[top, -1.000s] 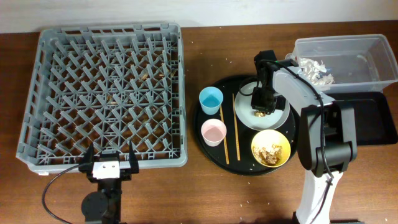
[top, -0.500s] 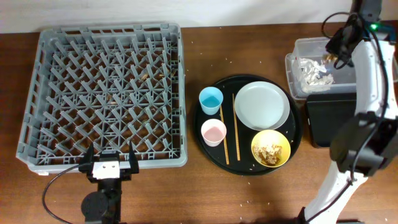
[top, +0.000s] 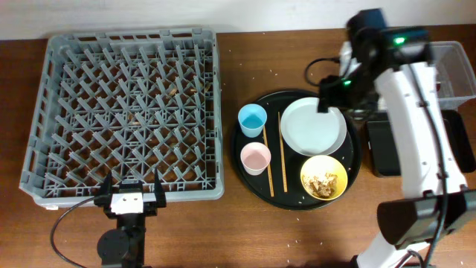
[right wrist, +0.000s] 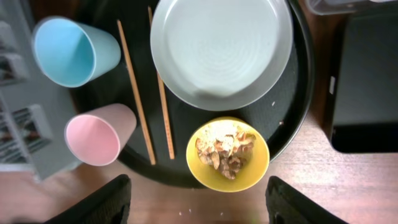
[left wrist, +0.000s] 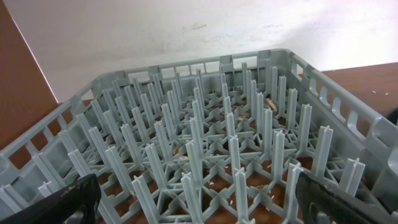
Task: Sort waste into correct bins and load items into the dishwasher rack
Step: 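Grasp the yellow bowl with the right gripper and tip scraps onto the black tray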
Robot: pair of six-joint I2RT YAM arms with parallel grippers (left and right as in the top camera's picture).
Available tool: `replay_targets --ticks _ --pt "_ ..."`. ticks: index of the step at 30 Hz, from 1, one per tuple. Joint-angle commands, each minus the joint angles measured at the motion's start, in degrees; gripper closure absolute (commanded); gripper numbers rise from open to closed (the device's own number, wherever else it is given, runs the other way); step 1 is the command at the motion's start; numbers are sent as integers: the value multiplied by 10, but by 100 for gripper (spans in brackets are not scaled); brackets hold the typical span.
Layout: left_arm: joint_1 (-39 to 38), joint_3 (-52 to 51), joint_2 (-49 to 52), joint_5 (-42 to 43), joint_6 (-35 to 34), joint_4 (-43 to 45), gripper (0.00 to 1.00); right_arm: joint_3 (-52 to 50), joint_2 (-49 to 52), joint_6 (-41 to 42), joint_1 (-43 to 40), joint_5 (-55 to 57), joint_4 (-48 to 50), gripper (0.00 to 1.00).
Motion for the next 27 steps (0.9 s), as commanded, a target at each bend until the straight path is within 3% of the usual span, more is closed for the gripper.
replay_targets --ticks 1,4,8,12,15,19,20,24,27 --pt "1 -3 -3 6 7 -1 1 -95 1 55 70 48 38 32" --pt "1 -3 -3 6 7 -1 1 -224 1 78 131 48 99 37" --pt "1 -3 -3 6 8 -1 1 -361 1 84 154 48 174 43" --pt "1 -3 -3 6 8 -1 1 -416 1 83 154 53 227 60" --pt "1 -3 -3 6 8 -1 1 -457 1 82 154 59 261 68" --pt "1 -3 -3 6 8 -1 1 -461 1 82 154 64 271 83" --pt "1 -3 -3 6 7 -1 1 -461 1 82 154 77 275 96" --pt "1 -3 -3 6 7 -1 1 -455 0 82 154 78 270 96" --pt "1 -3 -3 6 7 -1 1 -328 -1 31 152 78 183 96"
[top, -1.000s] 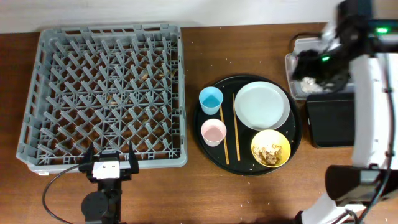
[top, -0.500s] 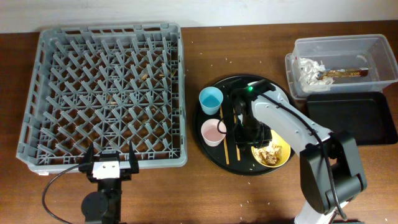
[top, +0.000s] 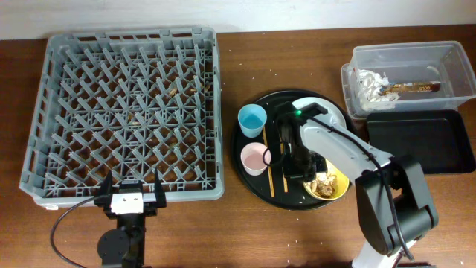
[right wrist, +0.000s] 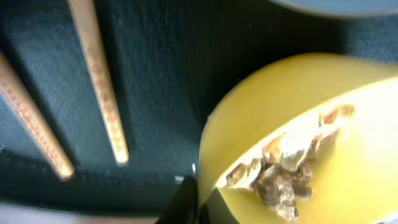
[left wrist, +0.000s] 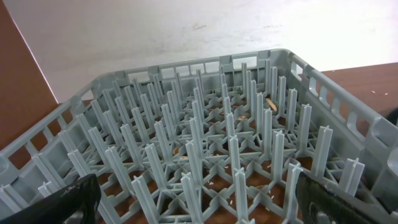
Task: Sort waste into correct bins and load items into the dishwasher rack
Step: 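Grasp the yellow bowl with the right gripper and tip scraps onto the black tray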
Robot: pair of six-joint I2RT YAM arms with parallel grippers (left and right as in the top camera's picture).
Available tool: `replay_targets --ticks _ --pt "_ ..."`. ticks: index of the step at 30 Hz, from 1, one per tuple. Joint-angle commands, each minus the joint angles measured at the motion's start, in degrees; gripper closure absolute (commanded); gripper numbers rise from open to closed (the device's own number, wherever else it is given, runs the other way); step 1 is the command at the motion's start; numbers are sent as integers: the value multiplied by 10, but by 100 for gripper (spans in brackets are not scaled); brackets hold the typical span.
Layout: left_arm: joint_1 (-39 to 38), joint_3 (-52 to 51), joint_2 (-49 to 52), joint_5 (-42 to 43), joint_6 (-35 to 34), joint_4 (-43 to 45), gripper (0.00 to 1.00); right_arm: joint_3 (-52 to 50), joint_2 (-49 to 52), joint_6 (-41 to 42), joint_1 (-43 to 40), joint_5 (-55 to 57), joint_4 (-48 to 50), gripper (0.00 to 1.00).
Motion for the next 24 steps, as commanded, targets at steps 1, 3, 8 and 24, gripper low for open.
replay_targets --ticks 1,3,8,24 --pt "1 -3 -2 6 8 0 1 162 -8 -60 -7 3 -77 96" --pt "1 -3 -2 6 8 0 1 254 -8 -81 -31 3 -131 96" --pt "1 -3 -2 6 7 0 1 384 -8 -235 -240 -170 -181 96" --pt "1 -3 -2 6 8 0 1 21 -5 -413 -685 -737 90 96"
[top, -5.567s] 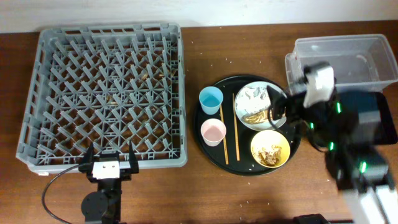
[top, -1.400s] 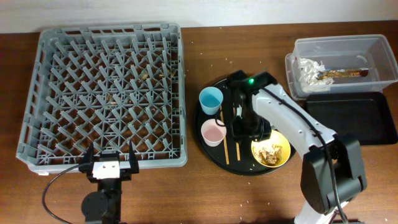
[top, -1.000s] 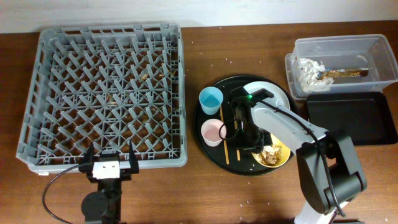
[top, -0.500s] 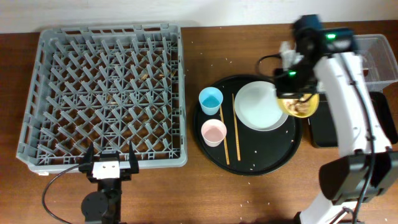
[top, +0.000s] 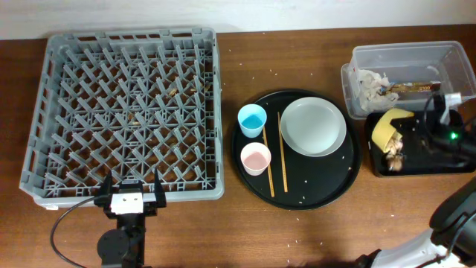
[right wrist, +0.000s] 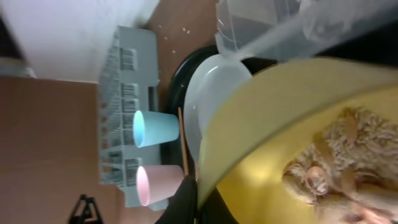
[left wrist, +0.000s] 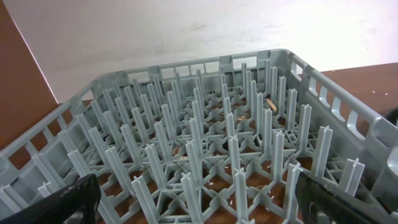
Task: Sort waste into correct bins and load items into the dishwasher rack
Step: 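Grasp the yellow bowl with the right gripper and tip scraps onto the black tray, then return the yellow bowl to the black round tray with the right gripper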
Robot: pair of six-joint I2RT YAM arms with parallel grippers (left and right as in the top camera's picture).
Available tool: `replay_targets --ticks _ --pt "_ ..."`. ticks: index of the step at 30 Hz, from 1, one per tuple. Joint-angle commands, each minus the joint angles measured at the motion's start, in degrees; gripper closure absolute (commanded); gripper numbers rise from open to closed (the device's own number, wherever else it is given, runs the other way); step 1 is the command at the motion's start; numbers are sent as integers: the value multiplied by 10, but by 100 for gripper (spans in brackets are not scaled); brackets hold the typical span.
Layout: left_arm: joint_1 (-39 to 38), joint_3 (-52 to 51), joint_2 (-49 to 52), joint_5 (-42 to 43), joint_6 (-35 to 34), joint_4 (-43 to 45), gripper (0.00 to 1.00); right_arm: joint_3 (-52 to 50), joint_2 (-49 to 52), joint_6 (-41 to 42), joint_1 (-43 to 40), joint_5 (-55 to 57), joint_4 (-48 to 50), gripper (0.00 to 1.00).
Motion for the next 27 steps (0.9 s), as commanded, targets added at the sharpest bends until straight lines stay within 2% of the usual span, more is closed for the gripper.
replay_targets --ticks 1,4,8,12,13,16,20,24,25,27 --pt "1 -3 -2 6 7 0 1 -24 0 -8 -35 -101 16 96" --pt "1 -3 -2 6 7 0 1 -25 29 33 -65 -169 23 96" --pt "1 -3 -2 6 7 0 1 -25 81 229 -91 -247 101 96" --pt "1 -3 -2 6 8 0 1 -25 89 342 -92 -252 123 96" --pt "1 -3 -2 6 7 0 1 -25 89 348 -92 -251 105 96" --pt "1 -3 -2 6 7 0 1 -25 89 339 -92 -251 132 96" --pt "1 -3 -2 6 8 0 1 -24 58 266 -92 -251 96 96" --pt "1 -3 -2 6 7 0 1 -24 -135 208 -53 -40 -16 96" --pt "1 -3 -2 6 8 0 1 -24 -209 208 -9 44 -32 96" --pt "1 -3 -2 6 8 0 1 -24 -282 208 93 162 -54 96"
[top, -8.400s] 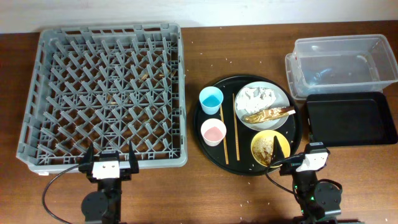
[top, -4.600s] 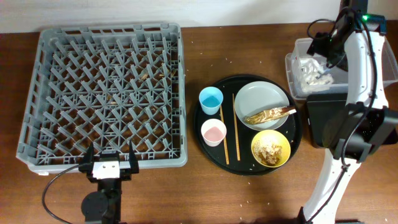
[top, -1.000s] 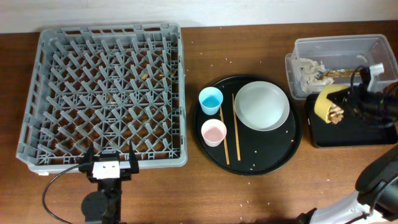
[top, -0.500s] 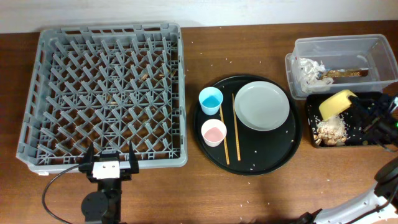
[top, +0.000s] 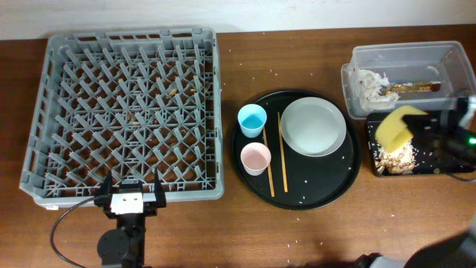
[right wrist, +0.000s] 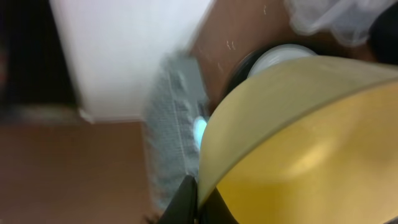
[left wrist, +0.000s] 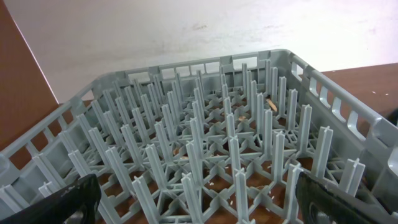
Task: Sort waste into correct bins and load items into the dishwasher rack
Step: 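Return the yellow bowl to the black round tray with the right gripper, then grasp the pink cup with the right gripper and lift it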
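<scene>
The yellow bowl [top: 394, 128] hangs tipped over the black bin [top: 439, 165], with my right gripper [top: 418, 128] shut on its rim. In the right wrist view the bowl [right wrist: 298, 143] looks bare inside, its rim pinched between the dark fingers [right wrist: 186, 198]. Food scraps [top: 394, 158] lie in the bin's left end. The grey dishwasher rack [top: 130, 35] fills the left of the table. My left gripper [top: 132, 199] rests open at the rack's near edge, its fingertips [left wrist: 68, 199] wide apart before the rack posts [left wrist: 205, 143].
A round black tray [top: 297, 192] holds a white plate [top: 312, 126], a blue cup [top: 252, 119], a pink cup [top: 256, 158] and two chopsticks [top: 282, 152]. A clear bin [top: 405, 56] with paper waste stands at the back right, behind the black bin.
The bowl still held scraps while tipped over the black bin; now it looks bare inside and more scraps lie in the bin. The left arm has not moved.
My right gripper hung open above the tray, where the bowl of scraps stood. Then it was down at the bowl's rim on the tray. Then the bowl was held tipped over the black bin, and now its scraps lie in that bin.
</scene>
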Robot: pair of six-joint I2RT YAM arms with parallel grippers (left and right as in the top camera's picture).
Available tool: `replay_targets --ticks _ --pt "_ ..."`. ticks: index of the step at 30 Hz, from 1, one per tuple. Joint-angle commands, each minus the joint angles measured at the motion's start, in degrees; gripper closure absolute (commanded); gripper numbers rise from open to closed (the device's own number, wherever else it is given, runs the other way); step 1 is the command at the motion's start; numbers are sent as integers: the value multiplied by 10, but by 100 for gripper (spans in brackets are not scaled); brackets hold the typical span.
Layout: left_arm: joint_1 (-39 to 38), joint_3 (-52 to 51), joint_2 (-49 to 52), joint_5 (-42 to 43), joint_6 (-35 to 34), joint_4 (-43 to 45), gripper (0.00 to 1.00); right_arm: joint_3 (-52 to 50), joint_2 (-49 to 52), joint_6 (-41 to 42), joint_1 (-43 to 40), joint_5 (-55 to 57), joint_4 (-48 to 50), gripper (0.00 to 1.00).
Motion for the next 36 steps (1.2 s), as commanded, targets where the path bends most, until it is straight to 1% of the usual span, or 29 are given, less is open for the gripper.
replay_targets --ticks 1,2,3,4,5,6,8,10,11,13,14,15,16,18,22,24,27,33,36 --pt "1 -3 -2 6 8 -1 1 3 -75 -14 153 224 -26 96" --pt "1 -3 -2 6 7 -1 1 3 -75 -14 209 278 -34 96" --pt "1 -3 -2 6 7 -1 1 3 -65 -10 289 352 -41 96" --pt "1 -3 -2 6 7 -1 1 2 -36 24 388 442 -44 96" --pt "1 -3 -2 6 7 -1 1 2 -14 50 433 480 -44 96" --pt "1 -3 -2 6 8 -1 1 1 2 63 461 497 -44 96" --pt "1 -3 -2 6 8 -1 1 0 72 81 531 515 -44 96" --pt "1 -3 -2 6 7 -1 1 0 144 119 568 536 -48 96" --pt "1 -3 -2 6 8 -1 1 0 184 122 585 536 -49 96" --pt "1 -3 -2 6 7 -1 1 0 212 124 597 516 -49 96" --pt "1 -3 -2 6 7 -1 1 0 212 124 597 516 -49 89" --pt "1 -3 -2 6 8 -1 1 0 212 124 597 516 -52 66" --pt "1 -3 -2 6 8 -1 1 2 212 124 597 511 -58 60" --pt "1 -3 -2 6 8 -1 1 31 212 119 589 469 -76 61" --pt "1 -3 -2 6 8 -1 1 176 211 115 581 472 -107 60" --pt "1 -3 -2 6 8 -1 1 217 211 118 581 472 -89 59" --pt "1 -3 -2 6 8 -1 1 217 212 142 583 476 -49 59" --pt "1 -3 -2 6 7 -1 1 217 212 144 583 476 -39 57" --pt "1 -3 -2 6 8 -1 1 212 212 158 583 476 -25 57"
